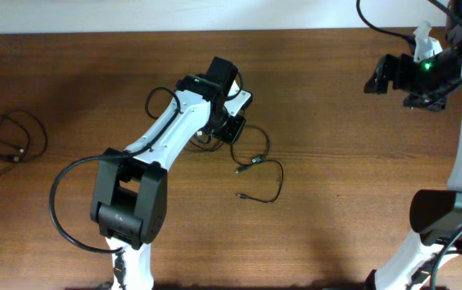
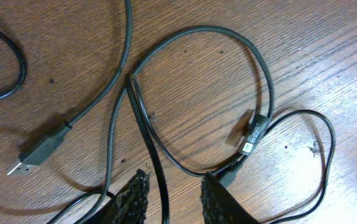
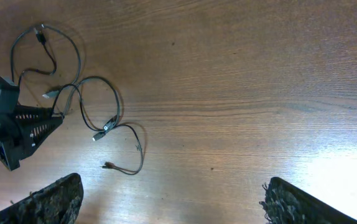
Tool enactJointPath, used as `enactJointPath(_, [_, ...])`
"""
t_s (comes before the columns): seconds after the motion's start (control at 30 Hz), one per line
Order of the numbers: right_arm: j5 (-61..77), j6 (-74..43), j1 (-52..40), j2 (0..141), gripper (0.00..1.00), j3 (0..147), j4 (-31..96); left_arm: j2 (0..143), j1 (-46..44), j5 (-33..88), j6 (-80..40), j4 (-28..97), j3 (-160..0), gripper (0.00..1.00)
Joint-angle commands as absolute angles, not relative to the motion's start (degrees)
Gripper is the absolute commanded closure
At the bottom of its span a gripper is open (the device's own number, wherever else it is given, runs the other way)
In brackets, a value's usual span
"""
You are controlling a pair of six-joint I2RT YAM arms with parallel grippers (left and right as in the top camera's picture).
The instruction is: Untangle cables
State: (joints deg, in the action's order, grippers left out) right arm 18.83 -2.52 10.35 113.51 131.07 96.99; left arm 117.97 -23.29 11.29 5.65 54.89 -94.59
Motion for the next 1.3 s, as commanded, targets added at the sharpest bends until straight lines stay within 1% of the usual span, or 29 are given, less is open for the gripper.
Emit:
enactJointPath(0.0, [18.11, -1.65, 10.13, 112.03, 0.06, 131.79, 97.12, 119.72, -23.22, 7.99, 6.11, 54.98, -94.48, 0.73])
enactJointPath(0.03, [18.11, -1.65, 10.15, 112.03, 0.06, 131.79, 97.12, 120.03, -23.22, 7.64, 6.11, 54.98, -94.48, 0.76])
enactJointPath(0.07, [18.11, -1.67, 10.13, 112.03, 0.06, 131.79, 97.12, 120.6, -23.22, 7.66, 6.11, 54.98, -94.48, 0.83])
enactJointPath(0.1, [18.11, -1.67, 10.15, 112.03, 0.06, 131.79, 97.12, 120.9, -23.22, 7.66, 6.11, 54.98, -94.48, 0.98])
enactJointPath(0.13, [18.11, -1.67, 10.13, 112.03, 0.06, 131.79, 97.14, 121.08, -23.27, 7.64, 6.11, 55.0, -94.48, 1.0])
enactJointPath(0.27, [18.13, -1.67, 10.13, 112.03, 0.06, 131.79, 97.14, 120.07, -23.24, 7.66, 6.11, 55.94, -97.67, 1.0])
enactJointPath(0.53, [18.13, -1.65, 10.13, 112.03, 0.06, 131.79, 97.32, 109.23, -23.11, 7.66, 6.11, 60.16, -122.67, 1.0])
enactJointPath(0.73, [18.11, -1.65, 10.13, 112.03, 0.06, 131.79, 97.14, 101.21, -23.09, 7.6, 6.13, 59.96, -132.2, 1.0])
enactJointPath(0.83, [18.13, -1.65, 10.13, 112.03, 0.06, 131.79, 97.14, 98.26, -23.09, 7.6, 6.15, 58.63, -134.56, 1.0])
enactJointPath(1.0, [18.13, -1.65, 10.13, 112.03, 0.06, 131.79, 97.14, 93.38, -23.09, 3.18, 6.13, 52.16, -135.11, 1.0])
enactJointPath(1.13, [18.13, -1.65, 10.13, 112.09, 0.06, 131.76, 97.14, 90.52, -23.09, 2.72, 6.09, 46.39, -135.11, 1.0])
enactJointPath(1.27, [18.13, -1.65, 9.98, 112.84, 0.06, 131.76, 97.19, 89.62, -23.09, 2.63, 6.11, 44.69, -135.11, 1.0])
